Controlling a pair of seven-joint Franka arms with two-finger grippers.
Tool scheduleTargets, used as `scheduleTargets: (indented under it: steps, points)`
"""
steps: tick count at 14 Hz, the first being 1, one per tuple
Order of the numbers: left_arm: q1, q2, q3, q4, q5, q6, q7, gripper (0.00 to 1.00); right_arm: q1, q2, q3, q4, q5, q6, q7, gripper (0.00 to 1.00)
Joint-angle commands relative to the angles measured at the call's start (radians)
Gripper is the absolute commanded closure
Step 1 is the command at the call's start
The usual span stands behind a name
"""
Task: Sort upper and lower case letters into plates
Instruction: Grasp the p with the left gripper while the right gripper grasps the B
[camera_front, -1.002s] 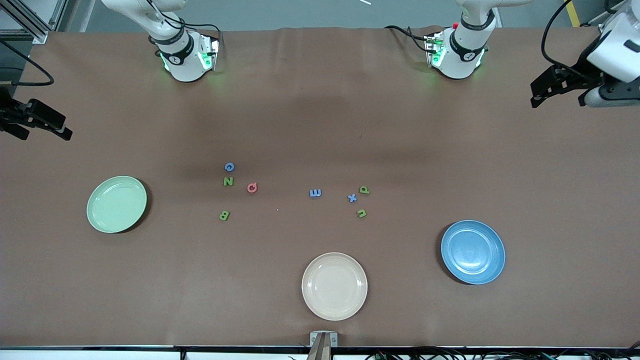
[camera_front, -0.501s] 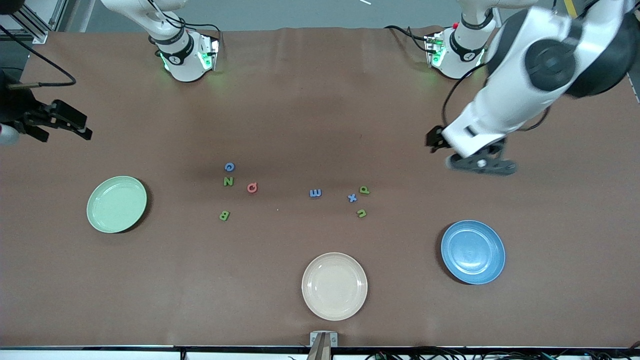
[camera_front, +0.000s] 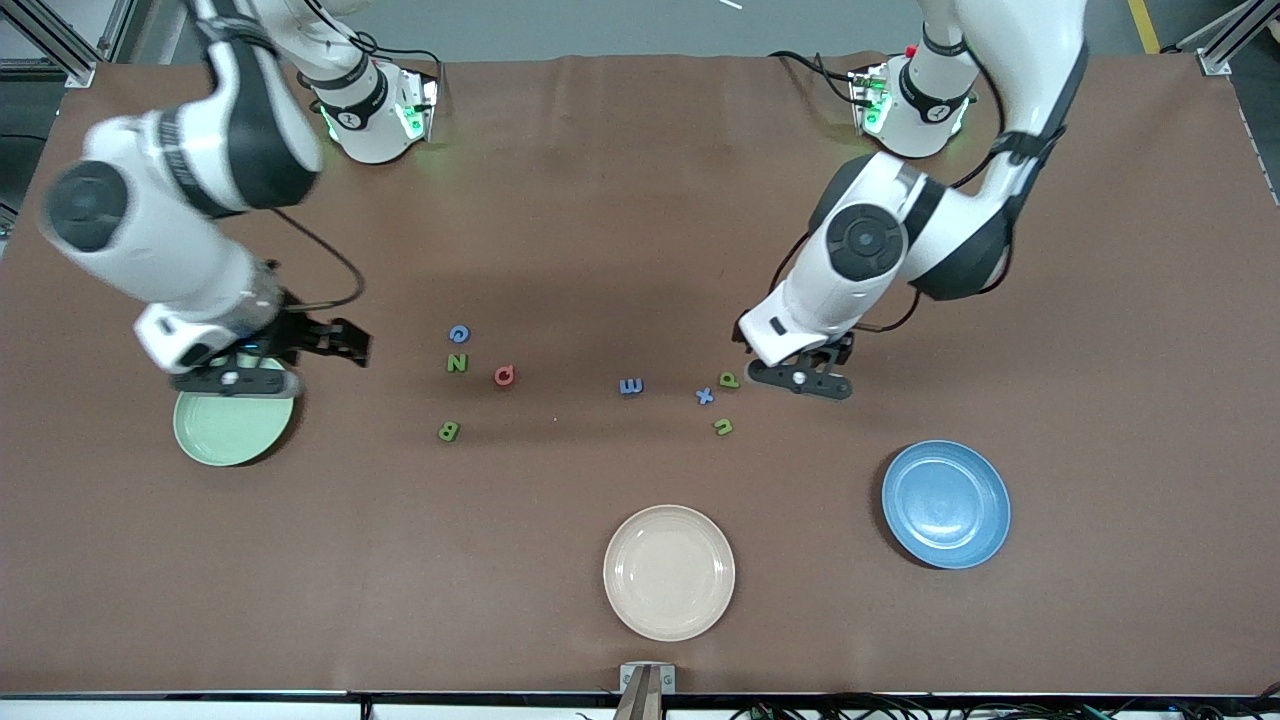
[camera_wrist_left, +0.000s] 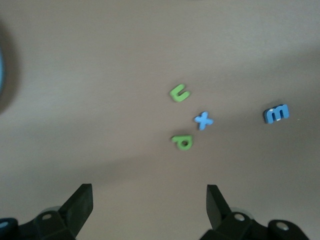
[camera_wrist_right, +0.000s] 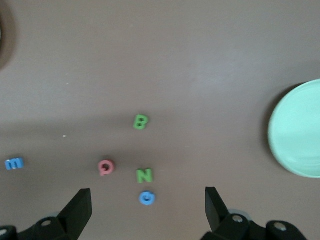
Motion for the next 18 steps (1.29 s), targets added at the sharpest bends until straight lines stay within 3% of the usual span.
scheduleTargets:
  steps: [1, 3, 6, 9, 13, 18]
  points:
    - [-0.045, 0.075, 0.005, -0.043, 0.037, 0.160, -0.010, 0.00, 0.030, 0.080, -0.008, -0.021, -0.011, 0.114, 0.121, 0.00]
    - [-0.057, 0.130, 0.003, -0.044, 0.095, 0.194, -0.026, 0.03, 0.035, 0.170, -0.008, -0.004, -0.009, 0.205, 0.175, 0.00]
    - [-0.079, 0.193, 0.005, -0.047, 0.141, 0.243, -0.082, 0.14, 0.040, 0.345, -0.008, 0.129, -0.008, 0.216, 0.339, 0.00]
    - [-0.079, 0.239, 0.005, -0.047, 0.175, 0.303, -0.110, 0.21, 0.035, 0.485, -0.008, 0.224, 0.002, 0.220, 0.373, 0.00]
    - [-0.077, 0.253, 0.009, -0.046, 0.195, 0.303, -0.110, 0.29, 0.032, 0.560, -0.008, 0.255, 0.006, 0.260, 0.364, 0.09]
    - [-0.077, 0.257, 0.012, -0.037, 0.195, 0.303, -0.110, 0.36, 0.032, 0.557, 0.026, 0.166, 0.020, 0.248, 0.300, 0.17]
